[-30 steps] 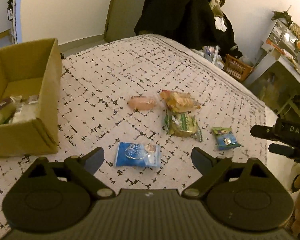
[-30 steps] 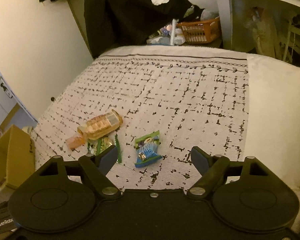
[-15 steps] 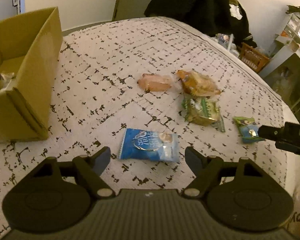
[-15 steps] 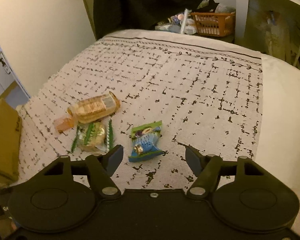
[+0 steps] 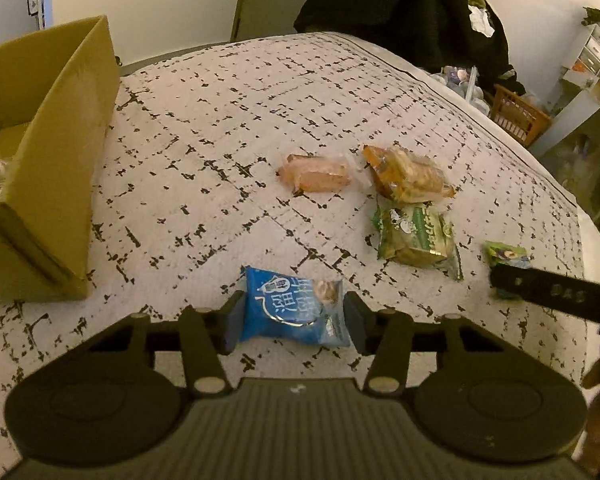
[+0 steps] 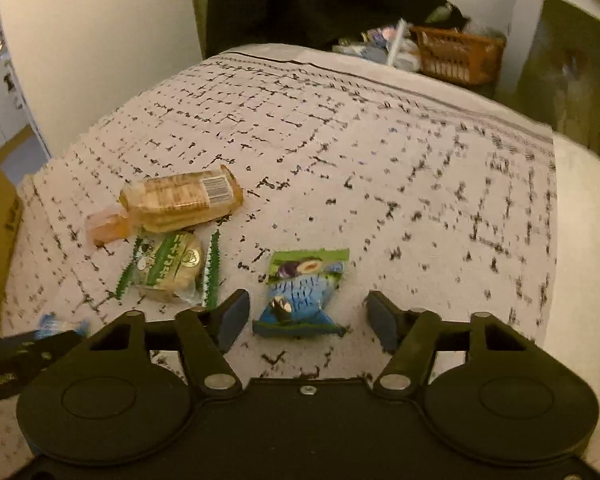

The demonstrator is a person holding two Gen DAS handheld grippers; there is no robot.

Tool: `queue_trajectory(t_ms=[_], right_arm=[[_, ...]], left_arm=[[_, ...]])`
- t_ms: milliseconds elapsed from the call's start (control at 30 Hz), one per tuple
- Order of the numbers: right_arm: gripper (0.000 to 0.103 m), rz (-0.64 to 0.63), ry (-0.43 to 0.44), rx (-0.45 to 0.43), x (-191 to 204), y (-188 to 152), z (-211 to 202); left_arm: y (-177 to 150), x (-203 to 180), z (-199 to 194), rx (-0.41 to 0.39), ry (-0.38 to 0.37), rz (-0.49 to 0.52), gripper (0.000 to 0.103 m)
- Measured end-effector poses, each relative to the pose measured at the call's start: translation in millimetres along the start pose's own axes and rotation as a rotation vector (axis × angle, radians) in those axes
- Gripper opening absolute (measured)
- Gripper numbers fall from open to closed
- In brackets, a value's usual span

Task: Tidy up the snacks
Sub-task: 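Grasp the blue packet with the left gripper while the right grasps the green-blue candy packet, then carry both held packets with both grippers over the cardboard box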

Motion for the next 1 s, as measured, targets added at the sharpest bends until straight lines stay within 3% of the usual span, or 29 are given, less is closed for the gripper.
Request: queue_trajectory(t_ms=[67,100,267,800,1000], right_arm=[[0.032,0.038,0.015,0.003,-2.2,0.1,-1.4],[0.032,0.061,0.03,0.012,-2.9,-0.6,-4.4],[0.027,0.074,0.031,0.0,1.3,-7.9,-26.8],[0.025,0.365,0.107,-0.269,-18.3,-30.7,-160.0],[0.025,0.437,0.12,-0.283,-20.8,-39.5,-179.0]], left_arm=[[0.5,-1.5,-5.1,0.0,0.0,0.003,0.046],[0.8,-2.4,-8.2,-0.004,0.001,0.005,0.041],[7.0,-10.5,-22.9,-0.011,-0.006,0.022,0.039],[15.7,-46.4,-95.9,-0.089,-0.127,0.11,0.038],[25.6,-42.5,-131.6,-0.134,-0.16,0.104,0.038]])
Point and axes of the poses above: each gripper's, at about its wrist camera, not at the fingertips, and z roughly the way its jaws point, x to its left, y to its top, the point moved 2 cm from there along z, roughly the way its jaws point, and after that the axes turned 4 degrees about -y, right-handed, at the moved point
